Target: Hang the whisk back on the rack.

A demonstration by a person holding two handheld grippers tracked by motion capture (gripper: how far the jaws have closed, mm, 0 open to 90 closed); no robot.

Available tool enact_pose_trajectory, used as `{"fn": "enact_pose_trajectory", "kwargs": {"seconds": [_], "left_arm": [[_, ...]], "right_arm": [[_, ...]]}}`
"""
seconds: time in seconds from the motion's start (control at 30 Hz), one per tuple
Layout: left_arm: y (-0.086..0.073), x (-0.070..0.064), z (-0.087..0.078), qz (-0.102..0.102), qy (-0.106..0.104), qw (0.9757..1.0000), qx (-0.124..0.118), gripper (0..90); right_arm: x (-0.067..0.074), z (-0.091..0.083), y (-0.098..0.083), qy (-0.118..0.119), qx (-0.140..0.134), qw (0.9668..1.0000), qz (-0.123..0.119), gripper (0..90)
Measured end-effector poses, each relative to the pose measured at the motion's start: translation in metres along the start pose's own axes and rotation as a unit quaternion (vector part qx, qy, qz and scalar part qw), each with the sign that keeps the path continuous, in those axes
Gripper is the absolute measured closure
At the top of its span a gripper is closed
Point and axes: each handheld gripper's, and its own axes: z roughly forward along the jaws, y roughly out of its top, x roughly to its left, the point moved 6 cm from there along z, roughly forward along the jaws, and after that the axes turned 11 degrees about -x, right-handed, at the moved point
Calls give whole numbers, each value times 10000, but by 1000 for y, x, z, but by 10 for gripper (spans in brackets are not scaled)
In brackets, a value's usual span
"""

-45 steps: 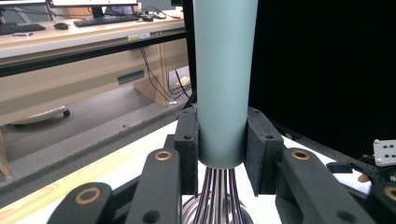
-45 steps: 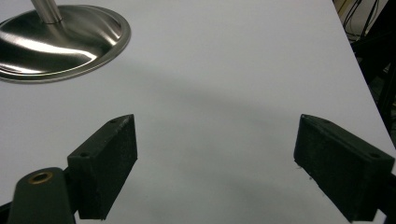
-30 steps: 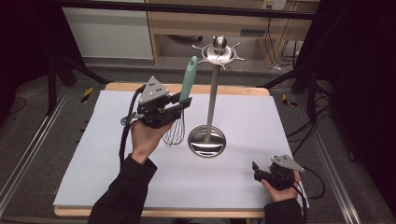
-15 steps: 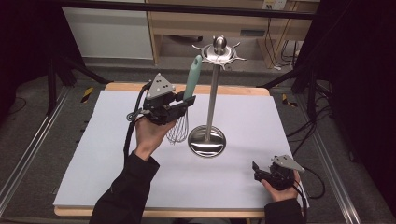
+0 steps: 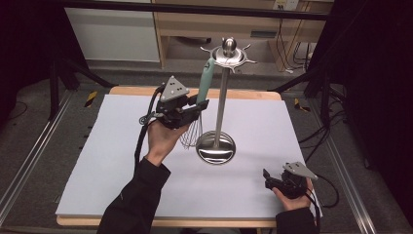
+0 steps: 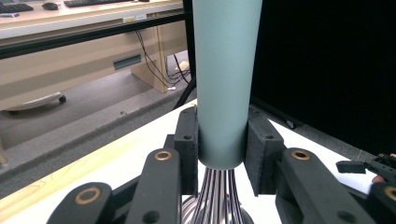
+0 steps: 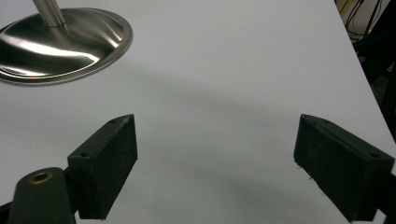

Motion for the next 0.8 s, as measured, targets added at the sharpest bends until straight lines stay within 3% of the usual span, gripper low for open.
{"fn": "enact_pose_trajectory", "kwargs": {"seconds": [0.8], "left_arm": [[-6,2,20,93,135,9994,-292,683]], "right_arm": [[-1,-1,0,-10,-37,10000,12,131]]}}
